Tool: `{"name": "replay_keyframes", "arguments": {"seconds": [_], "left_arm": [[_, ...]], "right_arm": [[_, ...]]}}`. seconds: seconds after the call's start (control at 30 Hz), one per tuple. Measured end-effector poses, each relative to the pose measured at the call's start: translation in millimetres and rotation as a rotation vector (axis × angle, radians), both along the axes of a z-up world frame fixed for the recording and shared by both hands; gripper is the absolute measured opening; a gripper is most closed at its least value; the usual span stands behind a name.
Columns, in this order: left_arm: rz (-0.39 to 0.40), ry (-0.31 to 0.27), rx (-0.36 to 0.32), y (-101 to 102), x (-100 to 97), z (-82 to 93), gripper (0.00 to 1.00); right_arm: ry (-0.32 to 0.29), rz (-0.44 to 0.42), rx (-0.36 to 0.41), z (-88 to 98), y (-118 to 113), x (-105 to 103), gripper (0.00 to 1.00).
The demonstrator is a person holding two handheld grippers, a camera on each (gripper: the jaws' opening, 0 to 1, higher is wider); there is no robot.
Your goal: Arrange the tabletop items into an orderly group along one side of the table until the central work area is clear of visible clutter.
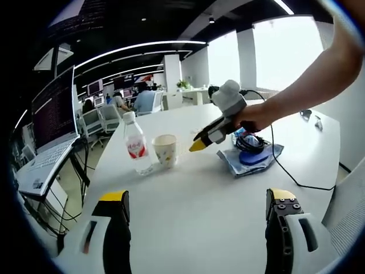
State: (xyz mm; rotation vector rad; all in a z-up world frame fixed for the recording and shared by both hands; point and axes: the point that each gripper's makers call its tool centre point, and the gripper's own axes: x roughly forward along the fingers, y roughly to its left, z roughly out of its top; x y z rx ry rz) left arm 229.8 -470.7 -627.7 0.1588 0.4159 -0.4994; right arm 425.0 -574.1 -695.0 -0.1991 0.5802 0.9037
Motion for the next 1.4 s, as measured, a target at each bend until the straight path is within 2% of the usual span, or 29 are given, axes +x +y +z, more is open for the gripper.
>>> {"name": "replay_keyframes", "arguments": {"seconds": [0.7, 0.9, 0.97, 1.4], "left_arm": [[-0.042, -0.009, -0.016, -16, 0.3, 5.3, 1.00], [-0.054, -0.008, -0.021, -22, 0.1, 5.2, 1.00], [-0.058, -0.007, -0.020, -24, -0.2, 5.1, 1.00], [-0.094, -0.005, -0.023, -39, -2.0, 6.8, 1.00]], "right_arm": [[-0.022, -0.092, -0.003, 14.6, -55, -21, 0.41], [-0.032, -0.128, -0.002, 18.1, -76, -30, 0.42], [-0.032, -0.133, -0.001, 19.5, -76, -38, 0.42], [-0.033, -0.217, 0.009, 25.2, -124, -59, 0.46]]}}
